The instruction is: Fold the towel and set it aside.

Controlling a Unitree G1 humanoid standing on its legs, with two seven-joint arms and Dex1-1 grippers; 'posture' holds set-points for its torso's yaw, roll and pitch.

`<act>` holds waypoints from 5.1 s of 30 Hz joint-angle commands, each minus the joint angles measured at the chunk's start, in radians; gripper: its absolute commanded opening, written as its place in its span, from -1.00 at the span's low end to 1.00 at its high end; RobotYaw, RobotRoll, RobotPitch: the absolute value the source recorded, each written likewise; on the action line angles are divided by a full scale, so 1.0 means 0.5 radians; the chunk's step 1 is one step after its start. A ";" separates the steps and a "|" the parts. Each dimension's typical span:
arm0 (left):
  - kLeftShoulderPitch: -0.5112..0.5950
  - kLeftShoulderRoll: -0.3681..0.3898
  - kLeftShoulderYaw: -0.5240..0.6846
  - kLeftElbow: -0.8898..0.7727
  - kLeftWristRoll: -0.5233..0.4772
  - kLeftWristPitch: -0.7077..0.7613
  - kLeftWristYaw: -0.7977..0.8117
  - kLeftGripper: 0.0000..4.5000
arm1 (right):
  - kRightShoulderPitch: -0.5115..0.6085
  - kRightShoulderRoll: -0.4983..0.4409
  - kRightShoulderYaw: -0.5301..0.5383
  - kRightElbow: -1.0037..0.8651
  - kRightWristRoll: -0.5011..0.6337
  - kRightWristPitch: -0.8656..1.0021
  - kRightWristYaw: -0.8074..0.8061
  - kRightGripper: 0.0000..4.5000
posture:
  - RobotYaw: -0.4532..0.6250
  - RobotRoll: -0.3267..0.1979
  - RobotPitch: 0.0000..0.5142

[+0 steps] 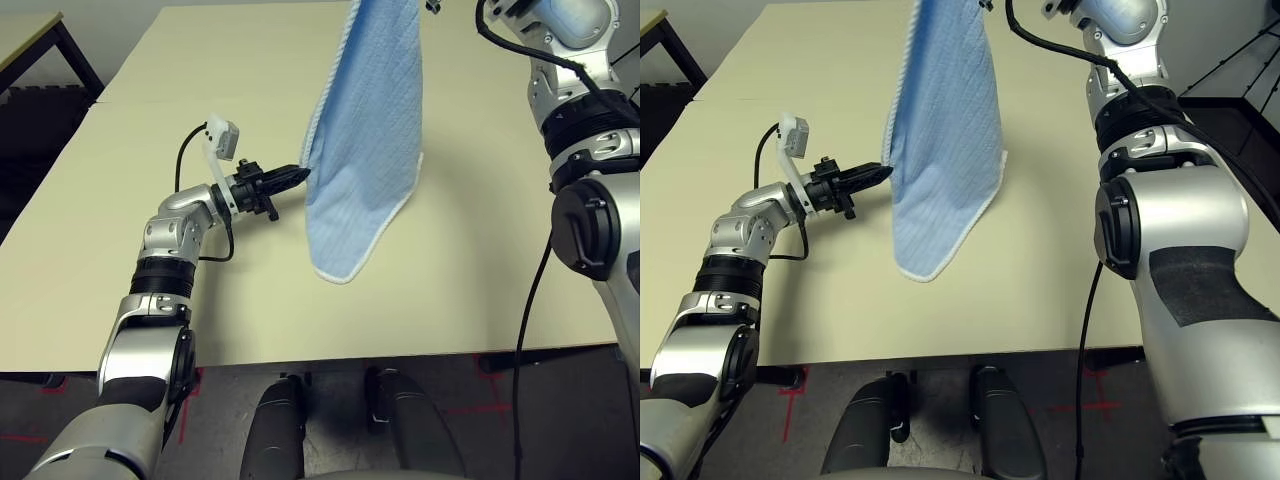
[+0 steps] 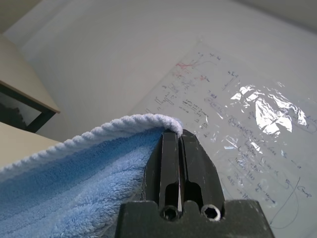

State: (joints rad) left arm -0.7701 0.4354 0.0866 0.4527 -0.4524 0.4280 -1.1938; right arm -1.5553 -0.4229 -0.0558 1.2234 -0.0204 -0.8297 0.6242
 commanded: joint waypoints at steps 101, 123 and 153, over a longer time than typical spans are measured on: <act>-0.206 0.438 -0.529 0.138 0.860 -0.930 -0.038 -0.99 | 0.006 -0.084 0.092 0.018 -0.345 0.134 -0.521 -1.00 | -0.10 0.25 -0.36; -0.398 0.295 -0.147 -0.836 0.596 0.321 0.760 -0.99 | 0.012 -0.073 0.099 0.020 -0.360 0.153 -0.579 -1.00 | -0.07 0.25 -0.36; 0.235 0.313 -0.303 -0.938 0.519 0.608 0.951 0.77 | 0.019 -0.063 0.097 0.008 -0.349 0.144 -0.568 -1.00 | -0.08 0.25 -0.35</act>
State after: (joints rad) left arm -0.6622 0.5747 -0.0499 -0.0392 -0.2172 0.7572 -0.7141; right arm -1.5530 -0.4541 -0.0072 1.2324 -0.2068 -0.7536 0.3373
